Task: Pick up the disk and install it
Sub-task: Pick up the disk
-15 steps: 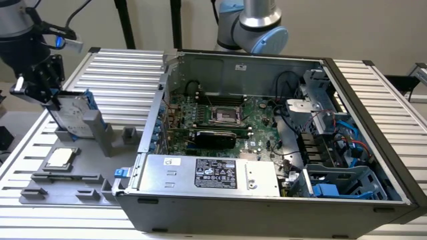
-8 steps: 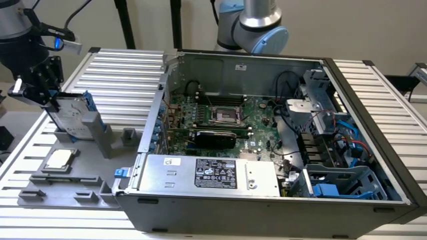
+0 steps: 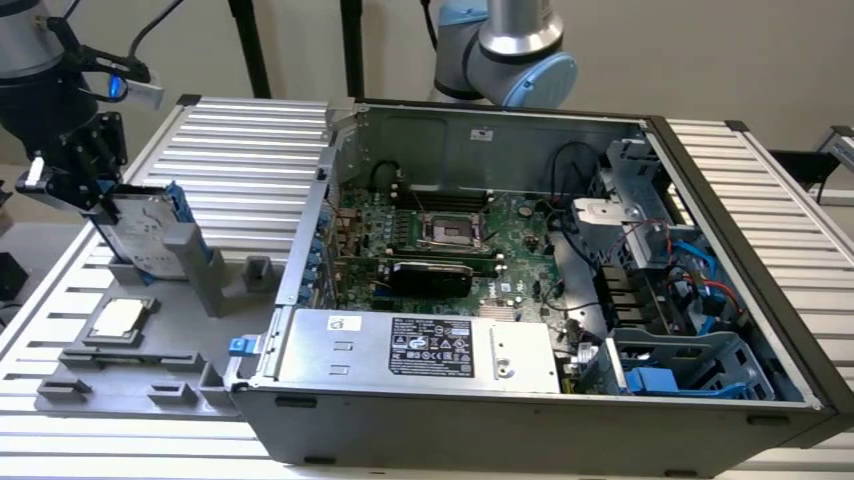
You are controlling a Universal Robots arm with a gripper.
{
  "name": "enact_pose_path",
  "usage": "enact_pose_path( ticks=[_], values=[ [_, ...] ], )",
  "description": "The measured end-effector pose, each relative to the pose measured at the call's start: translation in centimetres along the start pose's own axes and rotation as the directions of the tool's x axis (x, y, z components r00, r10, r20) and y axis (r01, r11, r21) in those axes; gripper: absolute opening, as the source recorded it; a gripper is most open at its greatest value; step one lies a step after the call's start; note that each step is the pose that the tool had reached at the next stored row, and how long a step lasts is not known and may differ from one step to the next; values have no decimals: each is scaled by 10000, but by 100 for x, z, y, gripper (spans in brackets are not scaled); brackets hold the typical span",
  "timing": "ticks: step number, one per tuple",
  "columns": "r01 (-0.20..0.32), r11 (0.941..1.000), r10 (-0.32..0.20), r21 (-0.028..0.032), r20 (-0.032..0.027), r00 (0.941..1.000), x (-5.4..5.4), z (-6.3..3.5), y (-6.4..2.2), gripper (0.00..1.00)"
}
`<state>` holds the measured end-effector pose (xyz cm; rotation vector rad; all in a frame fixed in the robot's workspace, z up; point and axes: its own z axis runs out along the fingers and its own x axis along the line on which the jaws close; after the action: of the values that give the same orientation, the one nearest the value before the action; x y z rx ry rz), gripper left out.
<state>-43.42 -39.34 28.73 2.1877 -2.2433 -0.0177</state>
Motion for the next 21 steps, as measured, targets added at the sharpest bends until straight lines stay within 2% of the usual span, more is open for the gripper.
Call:
enact_pose_path(
  ticks=[10,13,21],
  values=[
    [0,10000,0,3,1,10000,0,-21,-5,33],
    [0,10000,0,0,0,10000,0,-104,-14,33],
    [0,10000,0,0,0,10000,-2,-459,-47,33]
  ],
)
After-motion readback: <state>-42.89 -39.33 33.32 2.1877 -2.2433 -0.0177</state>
